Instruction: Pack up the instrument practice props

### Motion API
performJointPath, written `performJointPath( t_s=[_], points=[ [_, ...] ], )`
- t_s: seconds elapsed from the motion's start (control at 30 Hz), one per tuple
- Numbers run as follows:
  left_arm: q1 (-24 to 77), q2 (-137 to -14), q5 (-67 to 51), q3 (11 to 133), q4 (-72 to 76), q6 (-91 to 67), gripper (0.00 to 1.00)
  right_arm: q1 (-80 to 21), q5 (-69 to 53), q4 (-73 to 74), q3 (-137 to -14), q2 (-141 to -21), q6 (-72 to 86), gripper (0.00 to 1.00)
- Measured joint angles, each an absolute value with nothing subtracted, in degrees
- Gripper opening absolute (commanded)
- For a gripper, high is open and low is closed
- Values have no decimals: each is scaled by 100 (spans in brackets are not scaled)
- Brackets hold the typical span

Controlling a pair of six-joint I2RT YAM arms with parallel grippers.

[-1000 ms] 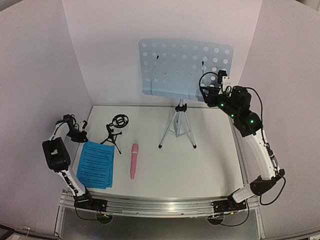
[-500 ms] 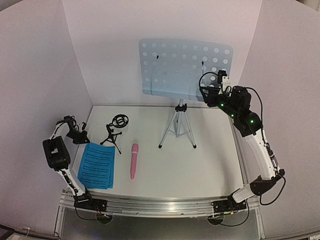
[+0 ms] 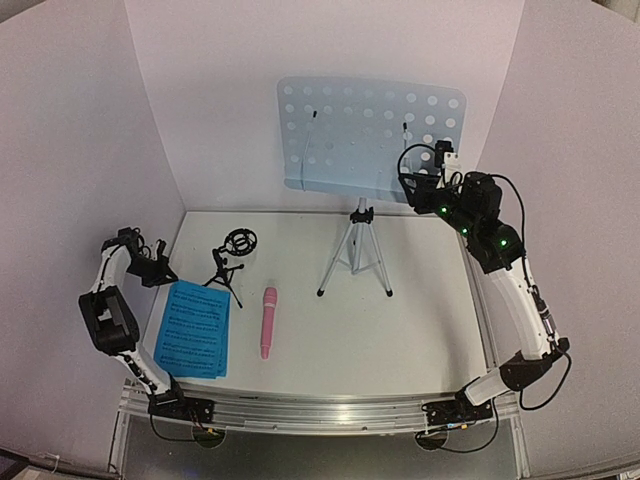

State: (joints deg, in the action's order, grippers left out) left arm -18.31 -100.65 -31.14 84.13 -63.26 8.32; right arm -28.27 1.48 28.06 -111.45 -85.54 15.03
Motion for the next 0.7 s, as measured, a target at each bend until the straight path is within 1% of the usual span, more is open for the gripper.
performJointPath(
  t_s=[0.13, 0.33, 0.7],
  points=[
    [-1872, -9864, -3140, 8194, -6178, 733, 0, -2827, 132, 2801, -11199, -8606, 1503, 39],
    [-1881, -10171, -2945, 8119, -5749, 598, 0, -2827, 104, 2790, -11218, -8630, 1503, 39],
    [-1753, -11052, -1804, 8012, -4896, 669, 0, -2827, 102, 2790, -11224, -8630, 1505, 39]
  ],
)
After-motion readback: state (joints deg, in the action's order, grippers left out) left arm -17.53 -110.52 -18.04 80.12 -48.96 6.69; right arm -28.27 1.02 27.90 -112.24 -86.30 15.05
